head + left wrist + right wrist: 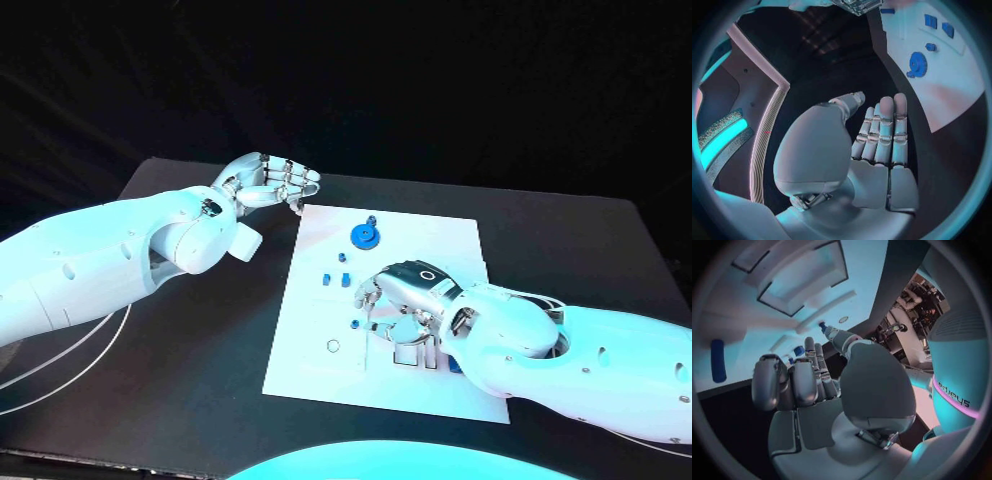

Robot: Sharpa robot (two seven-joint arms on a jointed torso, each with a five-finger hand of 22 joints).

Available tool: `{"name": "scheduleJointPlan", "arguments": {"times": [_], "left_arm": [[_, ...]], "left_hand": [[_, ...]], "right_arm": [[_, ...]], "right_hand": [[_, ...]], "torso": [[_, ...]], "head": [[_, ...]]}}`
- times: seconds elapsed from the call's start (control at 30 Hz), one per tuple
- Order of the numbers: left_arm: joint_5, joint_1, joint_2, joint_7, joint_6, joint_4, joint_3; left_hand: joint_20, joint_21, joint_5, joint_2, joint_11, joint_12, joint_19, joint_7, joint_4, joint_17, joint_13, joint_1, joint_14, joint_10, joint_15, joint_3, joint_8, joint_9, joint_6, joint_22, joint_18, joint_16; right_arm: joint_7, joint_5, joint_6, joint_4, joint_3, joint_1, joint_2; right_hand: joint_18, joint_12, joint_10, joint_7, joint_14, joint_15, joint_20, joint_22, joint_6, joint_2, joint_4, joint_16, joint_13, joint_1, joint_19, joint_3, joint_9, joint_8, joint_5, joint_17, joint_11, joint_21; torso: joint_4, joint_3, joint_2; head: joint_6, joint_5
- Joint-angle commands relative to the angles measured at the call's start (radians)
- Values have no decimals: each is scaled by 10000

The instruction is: Assemble the parts on the task board

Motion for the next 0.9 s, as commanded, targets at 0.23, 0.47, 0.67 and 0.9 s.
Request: {"name": "scheduleJointPlan", "arguments": {"times": [0.23, 0.47, 0.67, 0.9], "left_arm": [[17, 8, 14, 212, 275, 25, 2], [43, 8, 7, 279, 295, 45, 0], [52, 8, 19, 292, 302, 48, -8], [-2, 7, 30, 256, 310, 53, -13]], "left_hand": [[63, -81, 10, -23, -6, 117, -78, 322, 23, -22, -3, -88, -96, -145, 26, -139, -62, -4, -90, -11, 127, 64], [68, -91, 11, -26, -5, 128, -85, 323, 31, -23, -1, -99, -104, -156, 28, -153, -60, -2, -93, -17, 127, 66], [68, -91, 11, -26, -5, 128, -85, 323, 31, -23, -1, -99, -104, -156, 28, -153, -60, -2, -93, -17, 127, 66], [71, -100, 13, -25, -6, 141, -89, 323, 33, -25, 1, -100, -108, -162, 28, -162, -55, 0, -94, -21, 128, 71]], "right_arm": [[-129, 1269, 171, 607, 152, 575, -1141], [-261, 1530, 1101, 336, 203, 1129, -2044], [-226, 1342, 1553, -90, 195, 1211, -2185], [-429, 1231, 2106, -309, 152, 1183, -2076]], "right_hand": [[135, 76, -265, 10, 197, 88, 30, 1045, -97, -55, 115, -7, 10, 107, -45, -520, -23, -197, 66, -54, -46, -109], [293, 634, -1417, -125, 21, 209, 147, 615, -484, 490, 1480, -318, -97, 1477, -370, -3688, -262, -809, -289, -730, 111, -1047], [383, 963, -2025, -249, -134, 295, 215, 382, -750, 414, 2021, -470, -231, 1951, -569, -5022, -308, -1049, 135, -1097, 214, -1610], [413, 1108, -2161, -309, -167, 307, 228, 308, -782, 507, 2023, -535, -271, 2044, -608, -5153, -293, -1073, 63, -1235, 227, -1778]], "torso": [[-14, -7, -8], [-36, -25, -12], [-27, 7, -10], [-35, -10, -3]], "head": [[131, -217], [279, -475], [297, -511], [335, -479]]}}
